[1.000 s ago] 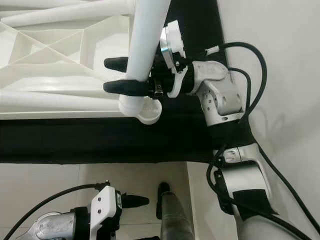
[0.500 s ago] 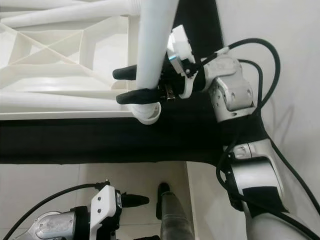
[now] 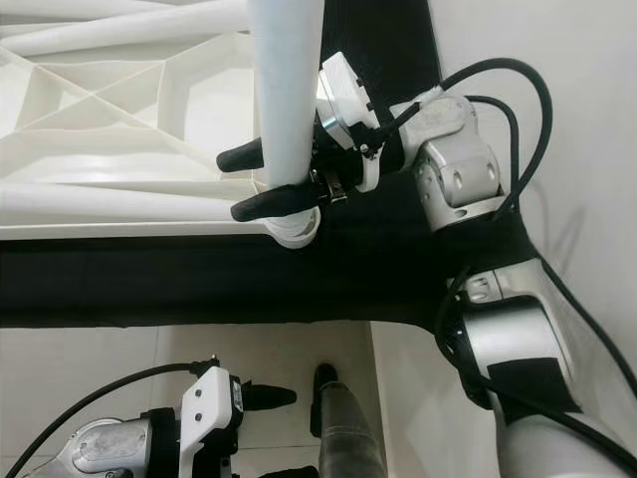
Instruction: Building children table
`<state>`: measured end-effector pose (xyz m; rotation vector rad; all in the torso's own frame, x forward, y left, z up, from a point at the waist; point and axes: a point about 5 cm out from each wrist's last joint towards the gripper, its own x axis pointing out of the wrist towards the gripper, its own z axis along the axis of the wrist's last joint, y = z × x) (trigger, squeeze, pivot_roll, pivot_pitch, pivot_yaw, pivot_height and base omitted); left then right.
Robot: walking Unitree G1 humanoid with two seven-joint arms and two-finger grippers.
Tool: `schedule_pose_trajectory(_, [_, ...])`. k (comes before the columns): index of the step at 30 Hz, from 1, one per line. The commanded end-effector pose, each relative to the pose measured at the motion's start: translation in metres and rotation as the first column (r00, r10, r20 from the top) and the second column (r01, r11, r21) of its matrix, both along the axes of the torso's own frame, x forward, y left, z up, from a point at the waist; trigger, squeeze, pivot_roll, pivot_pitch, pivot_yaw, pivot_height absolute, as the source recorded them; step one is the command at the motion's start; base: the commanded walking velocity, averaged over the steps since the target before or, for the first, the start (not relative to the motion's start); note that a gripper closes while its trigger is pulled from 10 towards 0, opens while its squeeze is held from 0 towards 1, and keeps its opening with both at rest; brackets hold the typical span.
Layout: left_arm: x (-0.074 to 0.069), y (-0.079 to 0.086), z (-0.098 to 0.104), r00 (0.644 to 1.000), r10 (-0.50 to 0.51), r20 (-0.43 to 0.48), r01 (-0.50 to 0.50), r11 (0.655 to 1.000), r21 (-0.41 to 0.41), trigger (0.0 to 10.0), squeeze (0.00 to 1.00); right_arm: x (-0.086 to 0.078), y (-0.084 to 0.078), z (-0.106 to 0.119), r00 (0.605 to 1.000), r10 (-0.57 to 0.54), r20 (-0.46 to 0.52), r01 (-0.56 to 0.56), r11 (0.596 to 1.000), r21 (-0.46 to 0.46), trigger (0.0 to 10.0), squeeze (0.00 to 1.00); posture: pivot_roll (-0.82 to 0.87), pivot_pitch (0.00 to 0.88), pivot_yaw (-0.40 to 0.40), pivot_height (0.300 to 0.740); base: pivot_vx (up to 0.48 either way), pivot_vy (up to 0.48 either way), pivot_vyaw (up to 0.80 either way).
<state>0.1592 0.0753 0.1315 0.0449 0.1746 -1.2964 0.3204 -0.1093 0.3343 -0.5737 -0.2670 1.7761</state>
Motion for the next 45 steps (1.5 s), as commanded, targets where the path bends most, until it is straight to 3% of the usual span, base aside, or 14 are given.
schedule_pose_trajectory(1, [-0.005,-0.002,-0.006,0.999,-0.011,-0.038,0.010,1.000,-0.011,10.0,0.00,0.003,0.000,-0.027,0.996,-0.005,-0.091,-0.007,0.992,-0.123,10.0,0.00,0.02,0.471,-0.042,0.740,0.000,0.000,0.00])
schedule_pose_trajectory(14, [-0.005,-0.003,-0.005,0.999,-0.011,-0.036,0.011,1.000,-0.012,10.0,0.00,0.005,0.006,-0.027,0.989,0.019,-0.143,-0.040,0.989,-0.142,10.0,0.00,0.02,0.474,-0.047,0.740,0.000,0.000,0.00])
schedule_pose_trajectory(18, [-0.006,-0.004,-0.005,0.999,-0.010,-0.035,0.010,1.000,-0.014,10.0,0.00,0.011,0.009,-0.021,0.993,0.011,-0.121,-0.023,0.995,-0.100,10.0,0.00,0.02,0.477,-0.052,0.740,0.000,0.000,0.00])
schedule_pose_trajectory(30, [-0.008,-0.002,-0.004,0.999,-0.008,-0.036,0.008,1.000,-0.014,10.0,0.00,0.012,-0.006,-0.009,0.993,-0.006,-0.117,-0.002,0.998,-0.067,10.0,0.00,0.03,0.482,-0.043,0.740,0.000,0.000,0.00])
schedule_pose_trajectory(45, [-0.007,-0.002,-0.004,0.999,-0.008,-0.036,0.008,1.000,-0.015,10.0,0.00,0.011,-0.009,-0.011,0.991,0.001,-0.135,-0.012,0.997,-0.079,10.0,0.00,0.03,0.483,-0.043,0.740,0.000,0.000,0.00])
